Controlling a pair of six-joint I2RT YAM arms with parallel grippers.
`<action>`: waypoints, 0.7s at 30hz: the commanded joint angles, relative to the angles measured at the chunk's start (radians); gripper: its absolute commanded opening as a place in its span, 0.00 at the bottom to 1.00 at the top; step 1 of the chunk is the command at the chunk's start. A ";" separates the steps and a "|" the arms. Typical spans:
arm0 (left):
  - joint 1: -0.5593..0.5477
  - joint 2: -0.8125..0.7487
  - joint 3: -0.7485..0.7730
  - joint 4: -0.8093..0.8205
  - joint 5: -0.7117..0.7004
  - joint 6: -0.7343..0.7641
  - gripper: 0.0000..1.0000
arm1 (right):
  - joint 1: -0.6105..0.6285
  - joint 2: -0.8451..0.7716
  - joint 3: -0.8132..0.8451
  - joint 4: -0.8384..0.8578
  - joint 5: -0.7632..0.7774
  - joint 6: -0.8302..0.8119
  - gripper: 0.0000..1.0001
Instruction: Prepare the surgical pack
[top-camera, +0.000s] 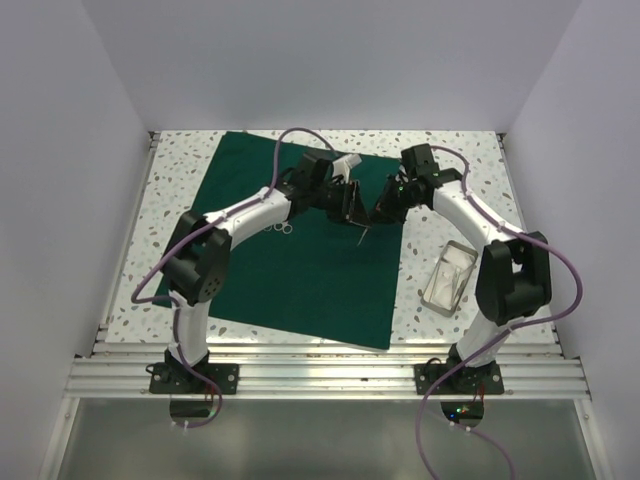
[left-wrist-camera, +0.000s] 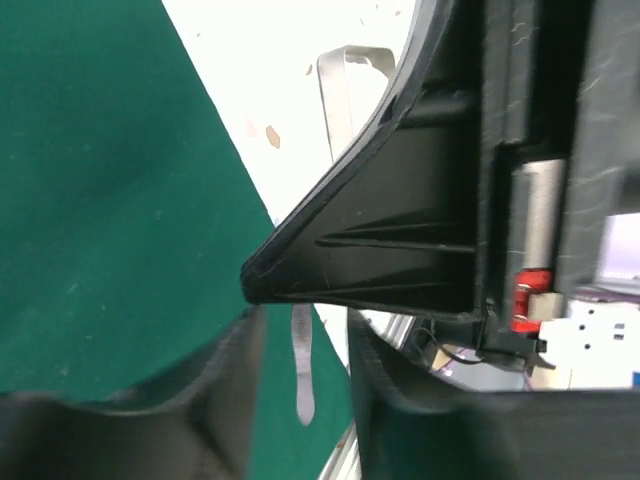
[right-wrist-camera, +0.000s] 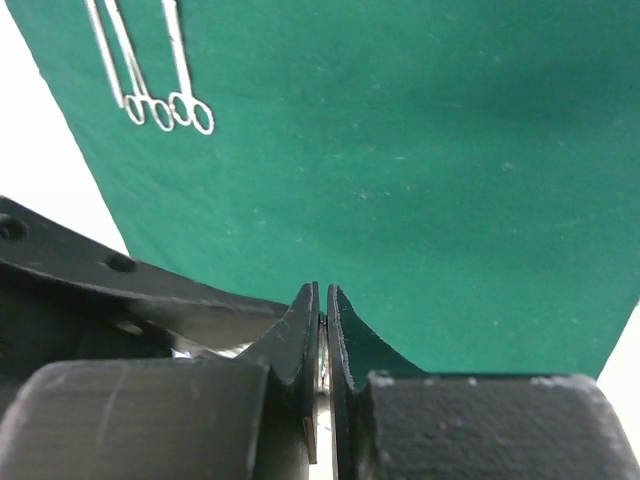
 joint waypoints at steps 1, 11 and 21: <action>0.024 -0.067 0.001 0.022 -0.008 0.036 0.45 | -0.004 0.013 0.039 -0.101 0.035 -0.019 0.00; 0.179 0.031 0.186 -0.360 -0.452 0.360 0.56 | -0.191 -0.108 -0.013 -0.469 0.309 -0.252 0.00; 0.253 0.158 0.298 -0.414 -0.713 0.460 0.56 | -0.272 -0.171 -0.150 -0.565 0.515 -0.357 0.00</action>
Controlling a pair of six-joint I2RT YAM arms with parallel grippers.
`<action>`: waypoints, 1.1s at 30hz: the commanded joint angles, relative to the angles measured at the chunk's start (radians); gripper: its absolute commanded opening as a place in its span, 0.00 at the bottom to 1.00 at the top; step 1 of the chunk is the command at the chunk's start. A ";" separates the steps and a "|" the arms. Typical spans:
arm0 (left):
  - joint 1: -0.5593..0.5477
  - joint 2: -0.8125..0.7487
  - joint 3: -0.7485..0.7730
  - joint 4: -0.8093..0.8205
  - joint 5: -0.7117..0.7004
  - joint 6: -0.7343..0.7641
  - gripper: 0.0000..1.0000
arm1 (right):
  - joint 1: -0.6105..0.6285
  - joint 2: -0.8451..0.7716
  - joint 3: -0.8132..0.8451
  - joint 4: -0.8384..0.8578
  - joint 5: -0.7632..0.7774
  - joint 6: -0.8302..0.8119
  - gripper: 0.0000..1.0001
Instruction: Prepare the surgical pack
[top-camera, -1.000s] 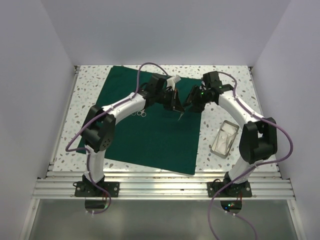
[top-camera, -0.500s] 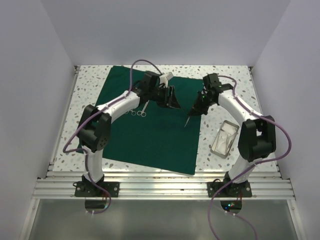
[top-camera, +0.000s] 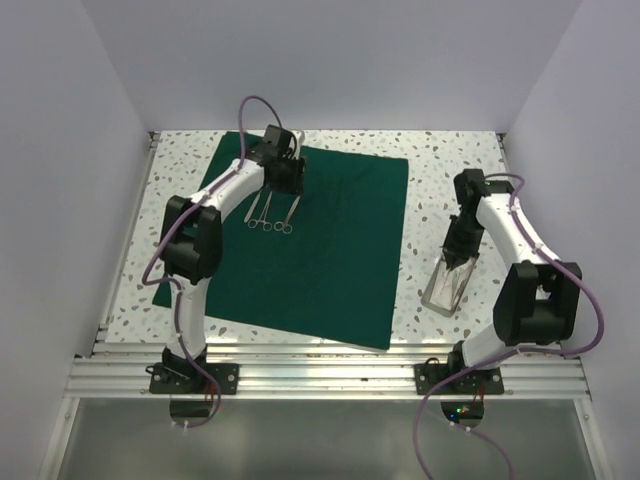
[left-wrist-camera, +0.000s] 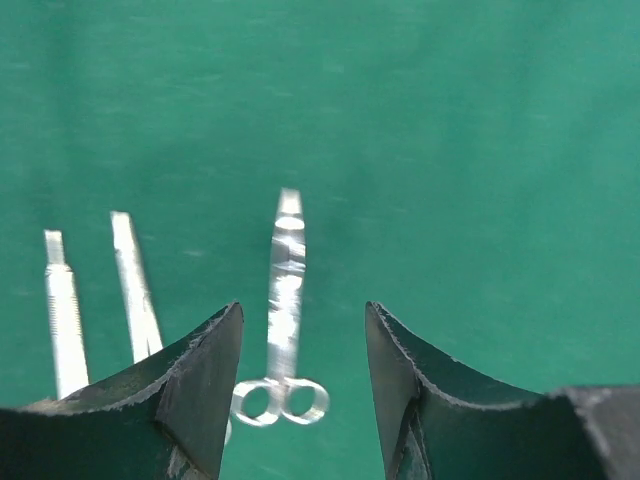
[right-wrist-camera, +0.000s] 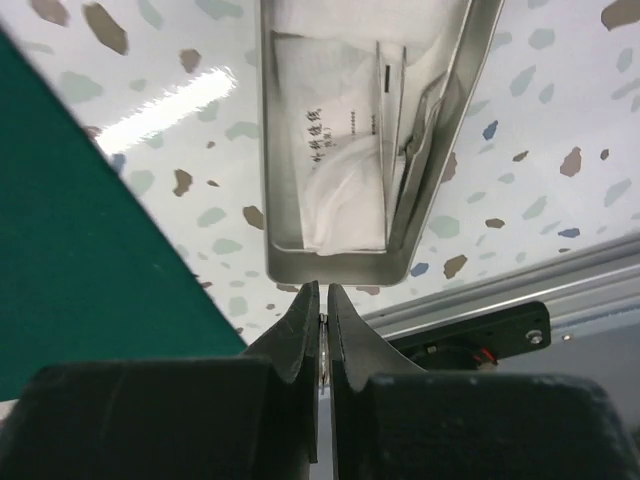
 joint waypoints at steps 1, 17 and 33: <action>0.024 0.057 0.093 -0.065 -0.132 0.083 0.56 | 0.003 0.003 -0.038 -0.040 0.065 -0.042 0.00; 0.147 0.126 0.128 -0.053 -0.239 0.145 0.58 | -0.044 0.073 -0.026 0.011 0.065 -0.100 0.49; 0.159 0.107 0.041 -0.039 -0.267 0.152 0.38 | -0.042 0.059 0.055 -0.025 -0.047 -0.097 0.50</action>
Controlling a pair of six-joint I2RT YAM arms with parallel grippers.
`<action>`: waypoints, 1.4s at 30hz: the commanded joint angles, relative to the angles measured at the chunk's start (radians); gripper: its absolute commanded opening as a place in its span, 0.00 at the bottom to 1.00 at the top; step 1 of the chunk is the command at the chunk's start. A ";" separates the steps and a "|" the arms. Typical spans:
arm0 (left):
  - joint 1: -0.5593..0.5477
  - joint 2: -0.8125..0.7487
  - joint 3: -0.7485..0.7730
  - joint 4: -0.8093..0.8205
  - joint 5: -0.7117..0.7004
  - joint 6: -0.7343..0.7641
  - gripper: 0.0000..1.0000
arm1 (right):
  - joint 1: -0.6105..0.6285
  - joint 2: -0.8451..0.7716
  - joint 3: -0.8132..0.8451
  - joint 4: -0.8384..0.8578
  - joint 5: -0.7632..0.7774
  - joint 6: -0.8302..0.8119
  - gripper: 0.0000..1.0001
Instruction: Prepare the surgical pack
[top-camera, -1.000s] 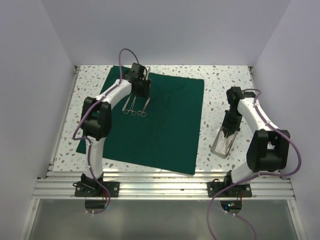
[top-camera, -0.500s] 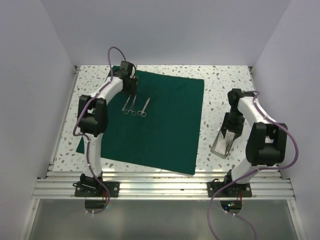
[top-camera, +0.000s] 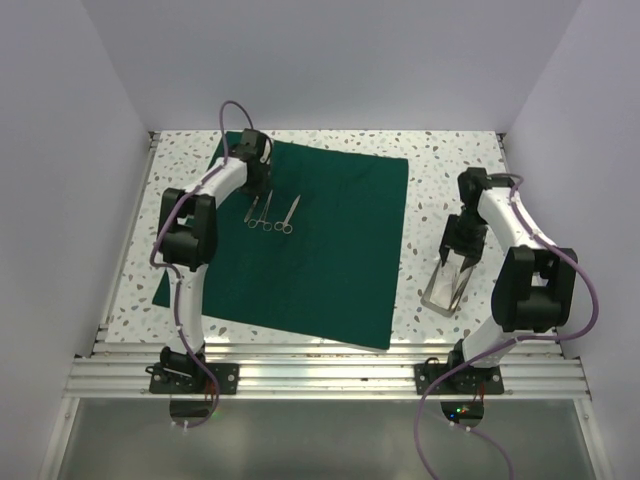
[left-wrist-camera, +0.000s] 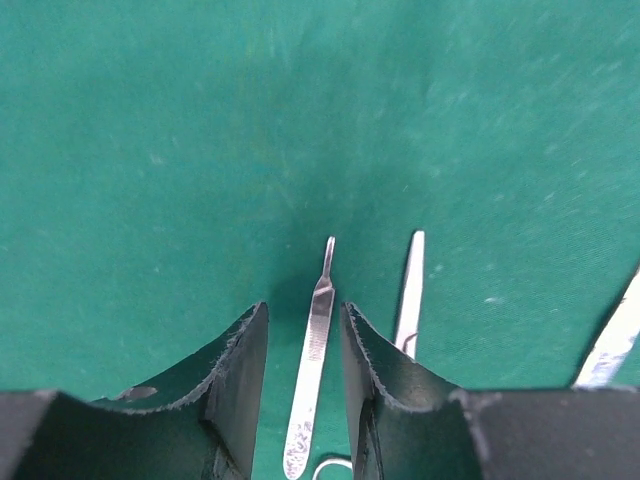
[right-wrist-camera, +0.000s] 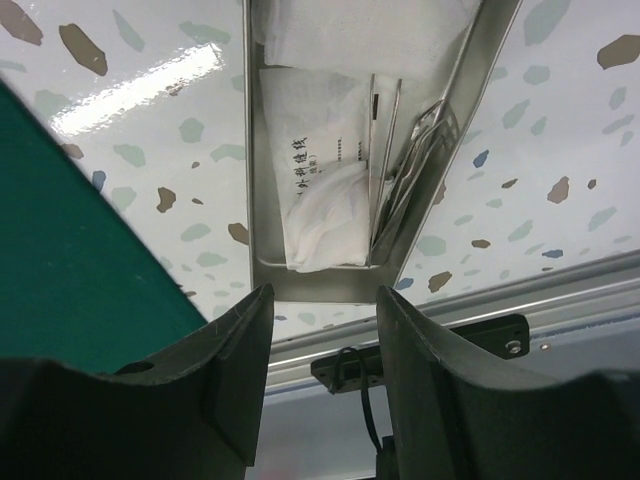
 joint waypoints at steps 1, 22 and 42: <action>0.009 -0.054 -0.038 0.003 -0.034 -0.001 0.38 | 0.002 -0.027 0.049 -0.020 -0.040 -0.003 0.50; 0.004 -0.037 -0.099 0.002 0.001 -0.037 0.13 | 0.014 -0.002 0.105 -0.029 -0.077 0.005 0.49; 0.002 -0.203 -0.100 -0.089 0.044 -0.106 0.04 | 0.260 0.173 0.408 0.045 -0.259 0.143 0.50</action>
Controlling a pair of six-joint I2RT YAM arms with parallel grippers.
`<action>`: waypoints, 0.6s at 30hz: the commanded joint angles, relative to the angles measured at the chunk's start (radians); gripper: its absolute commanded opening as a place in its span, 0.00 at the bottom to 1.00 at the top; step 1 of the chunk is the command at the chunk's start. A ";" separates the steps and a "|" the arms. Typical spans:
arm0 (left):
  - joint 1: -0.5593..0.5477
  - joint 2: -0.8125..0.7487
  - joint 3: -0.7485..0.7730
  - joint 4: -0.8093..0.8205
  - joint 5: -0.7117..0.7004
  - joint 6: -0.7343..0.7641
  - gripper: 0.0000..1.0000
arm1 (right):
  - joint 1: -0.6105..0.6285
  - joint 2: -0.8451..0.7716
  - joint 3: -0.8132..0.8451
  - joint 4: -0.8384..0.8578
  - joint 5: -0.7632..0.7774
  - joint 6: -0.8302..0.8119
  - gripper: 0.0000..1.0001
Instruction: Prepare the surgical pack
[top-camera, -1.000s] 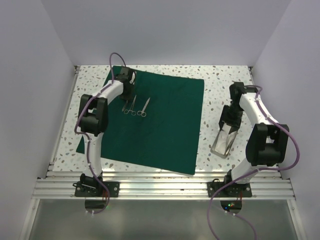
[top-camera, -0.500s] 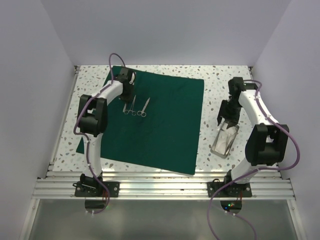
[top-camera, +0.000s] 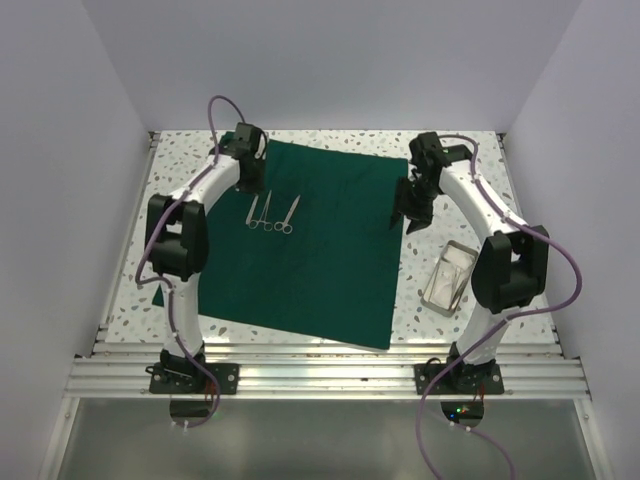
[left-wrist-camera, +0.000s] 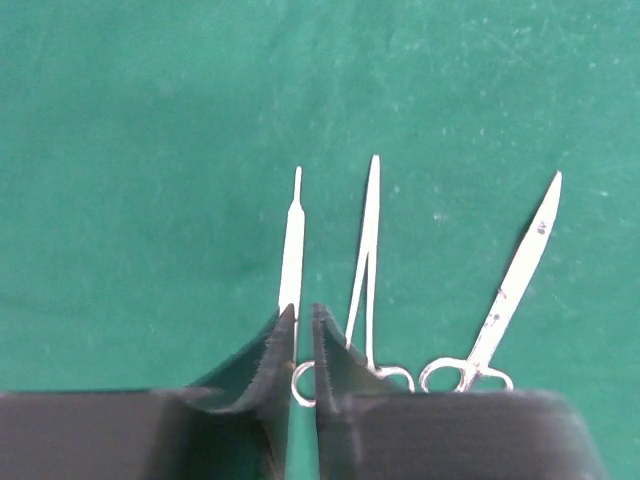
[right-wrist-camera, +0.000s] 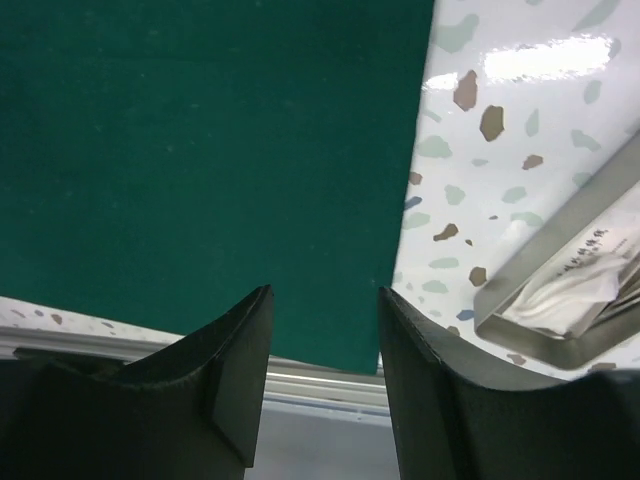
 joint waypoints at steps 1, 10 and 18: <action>0.003 -0.084 -0.054 -0.036 -0.013 -0.023 0.20 | -0.004 0.020 0.076 0.008 -0.053 0.029 0.50; 0.005 -0.120 -0.180 0.007 -0.024 -0.020 0.39 | -0.004 -0.020 -0.007 0.023 -0.061 0.016 0.50; 0.005 -0.070 -0.169 0.039 -0.025 -0.016 0.37 | -0.004 -0.037 -0.027 0.014 -0.046 0.001 0.50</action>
